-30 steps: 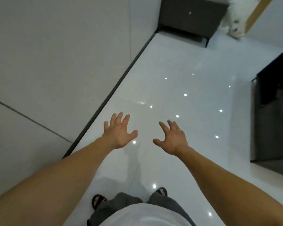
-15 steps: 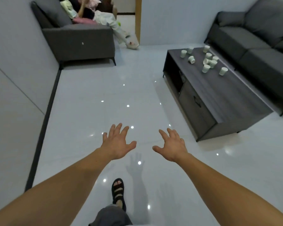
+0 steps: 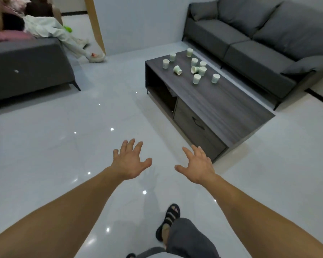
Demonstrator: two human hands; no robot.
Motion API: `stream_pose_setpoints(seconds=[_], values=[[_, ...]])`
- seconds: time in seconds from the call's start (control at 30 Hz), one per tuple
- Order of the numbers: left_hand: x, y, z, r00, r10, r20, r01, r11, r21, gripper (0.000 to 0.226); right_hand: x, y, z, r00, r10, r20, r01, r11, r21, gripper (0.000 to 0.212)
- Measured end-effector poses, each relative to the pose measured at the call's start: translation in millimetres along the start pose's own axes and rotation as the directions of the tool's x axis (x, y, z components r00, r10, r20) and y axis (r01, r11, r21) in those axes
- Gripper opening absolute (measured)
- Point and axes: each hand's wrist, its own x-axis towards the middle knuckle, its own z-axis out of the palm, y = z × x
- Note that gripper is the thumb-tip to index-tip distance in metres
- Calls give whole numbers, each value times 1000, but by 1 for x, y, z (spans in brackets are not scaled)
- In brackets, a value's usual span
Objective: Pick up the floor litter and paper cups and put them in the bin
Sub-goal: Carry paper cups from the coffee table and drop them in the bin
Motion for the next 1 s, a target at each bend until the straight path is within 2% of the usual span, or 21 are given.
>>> stream_pose_setpoints(seconds=[0.1, 0.47, 0.67, 1.0], values=[[74, 15, -16, 999, 48, 14, -49, 998, 36, 81, 65, 13, -19, 1000, 24, 12, -24, 1000, 2, 86], [315, 80, -99, 999, 46, -11, -45, 997, 66, 81, 300, 50, -139, 1000, 3, 31, -4, 999, 33, 85], [441, 92, -113, 995, 85, 47, -88, 994, 69, 82, 415, 62, -177, 996, 71, 52, -74, 996, 40, 88], [672, 113, -182, 951, 293, 98, -301, 950, 84, 85, 582, 78, -240, 955, 297, 28, -298, 949, 100, 89]])
